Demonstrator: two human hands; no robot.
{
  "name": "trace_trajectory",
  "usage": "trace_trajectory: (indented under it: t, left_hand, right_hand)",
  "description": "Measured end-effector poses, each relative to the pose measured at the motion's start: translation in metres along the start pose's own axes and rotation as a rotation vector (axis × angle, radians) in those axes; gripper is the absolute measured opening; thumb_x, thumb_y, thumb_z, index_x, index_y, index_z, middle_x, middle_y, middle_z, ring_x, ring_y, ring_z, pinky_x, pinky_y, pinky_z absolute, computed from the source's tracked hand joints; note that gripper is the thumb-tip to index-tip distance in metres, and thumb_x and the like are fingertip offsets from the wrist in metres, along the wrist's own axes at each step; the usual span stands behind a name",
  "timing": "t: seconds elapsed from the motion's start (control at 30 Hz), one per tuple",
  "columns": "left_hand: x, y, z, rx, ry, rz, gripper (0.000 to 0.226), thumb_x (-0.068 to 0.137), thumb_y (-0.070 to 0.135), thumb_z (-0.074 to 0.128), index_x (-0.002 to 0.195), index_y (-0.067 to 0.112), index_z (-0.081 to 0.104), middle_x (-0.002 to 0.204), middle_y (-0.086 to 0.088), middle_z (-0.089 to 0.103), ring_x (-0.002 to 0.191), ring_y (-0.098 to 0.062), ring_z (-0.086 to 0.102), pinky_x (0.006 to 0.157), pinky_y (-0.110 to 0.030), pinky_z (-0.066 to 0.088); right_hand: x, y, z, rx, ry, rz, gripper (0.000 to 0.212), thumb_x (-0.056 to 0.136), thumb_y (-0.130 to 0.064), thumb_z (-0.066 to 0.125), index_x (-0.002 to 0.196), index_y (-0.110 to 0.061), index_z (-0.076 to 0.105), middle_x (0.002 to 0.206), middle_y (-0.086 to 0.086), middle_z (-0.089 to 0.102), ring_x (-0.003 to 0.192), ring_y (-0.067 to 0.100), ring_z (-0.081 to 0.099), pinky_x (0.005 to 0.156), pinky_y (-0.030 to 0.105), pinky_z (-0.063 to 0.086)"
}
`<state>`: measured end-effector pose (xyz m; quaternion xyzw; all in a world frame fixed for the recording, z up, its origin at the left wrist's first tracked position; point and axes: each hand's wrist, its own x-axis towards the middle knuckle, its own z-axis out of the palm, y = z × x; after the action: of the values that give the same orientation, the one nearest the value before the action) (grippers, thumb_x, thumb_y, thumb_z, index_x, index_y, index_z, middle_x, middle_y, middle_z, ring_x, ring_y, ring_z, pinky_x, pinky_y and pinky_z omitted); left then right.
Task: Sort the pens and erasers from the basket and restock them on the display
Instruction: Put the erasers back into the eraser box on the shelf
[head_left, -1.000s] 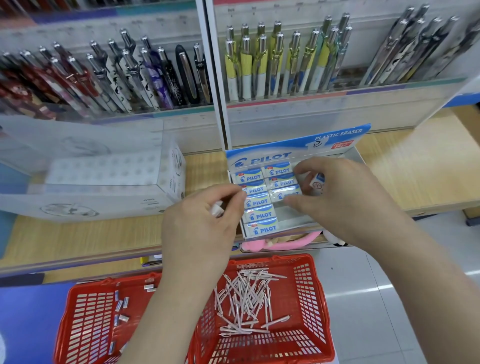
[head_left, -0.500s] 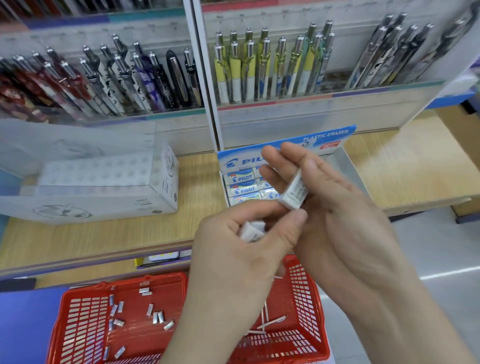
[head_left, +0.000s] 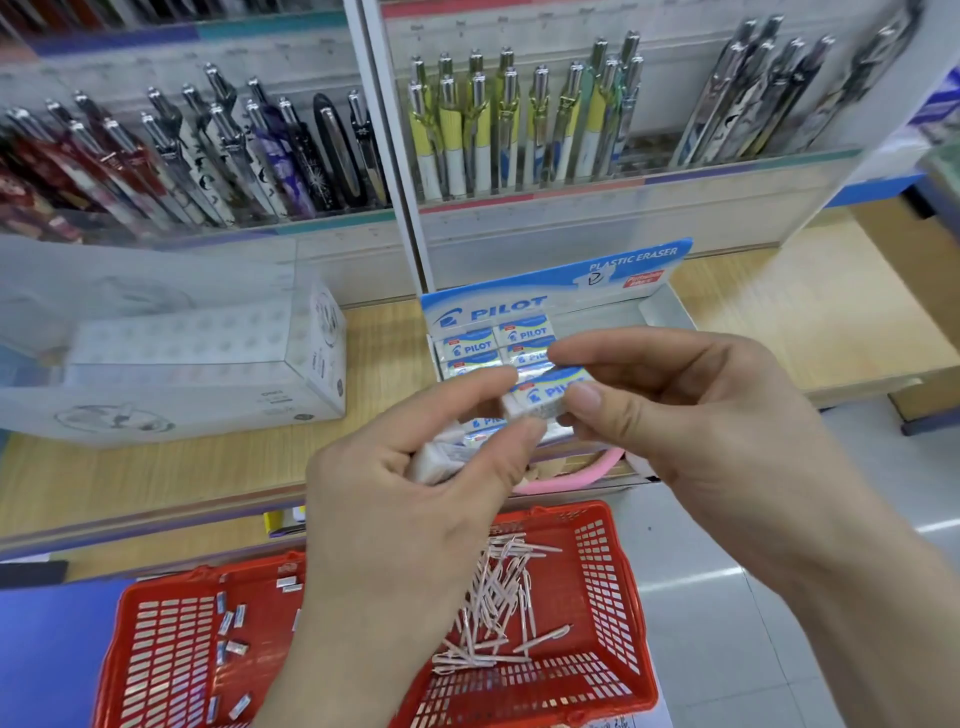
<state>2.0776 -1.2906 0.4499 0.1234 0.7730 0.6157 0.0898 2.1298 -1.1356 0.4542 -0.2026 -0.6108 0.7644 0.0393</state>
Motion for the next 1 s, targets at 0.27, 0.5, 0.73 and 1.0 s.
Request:
trace_trajectory:
  t: [0.27,0.5,0.73,1.0]
  left_hand:
    - [0.009,-0.013,-0.002,0.141,-0.003,-0.006,0.015,0.070,0.029,0.078,0.082,0.037,0.074,0.074,0.022,0.070,0.060,0.007,0.061,0.057,-0.006,0.043]
    - [0.028,-0.048,-0.010,0.345,0.073,-0.069,0.010,0.076,0.033,0.071,0.081,0.041,0.070,0.078,0.012,0.069,0.070,-0.002,0.062,0.068,-0.025,0.051]
    - [0.031,-0.047,-0.007,0.329,0.062,-0.118,0.009,0.075,0.032,0.071,0.080,0.040,0.070,0.072,0.023,0.067,0.060,0.001,0.060,0.059,-0.016,0.049]
    - [0.031,-0.047,-0.006,0.348,0.064,-0.115,0.011,0.077,0.030,0.072,0.079,0.041,0.069,0.074,0.030,0.064,0.062,0.004,0.060,0.055,-0.009,0.045]
  right_hand:
    - [0.007,-0.007,-0.013,-0.619,0.088,-0.045,0.021,0.069,-0.013,0.080,0.083,-0.028,0.074,0.070,-0.006,0.067,0.062,0.006,0.064,0.057,0.013,0.047]
    - [0.026,0.000,-0.011,-1.135,0.088,-0.068,0.028,0.077,-0.010,0.069,0.100,-0.025,0.074,0.075,-0.014,0.060,0.075,0.005,0.062,0.081,0.026,0.052]
    - [0.040,0.005,-0.003,-1.202,0.061,-0.049,0.021,0.073,-0.010,0.069,0.082,-0.029,0.065,0.079,-0.010,0.067,0.078,0.009,0.063,0.073,0.028,0.051]
    - [0.045,0.008,-0.005,-1.190,0.052,-0.063,0.021,0.071,-0.015,0.074,0.079,-0.029,0.060,0.077,-0.011,0.066,0.073,0.004,0.062,0.069,0.026,0.052]
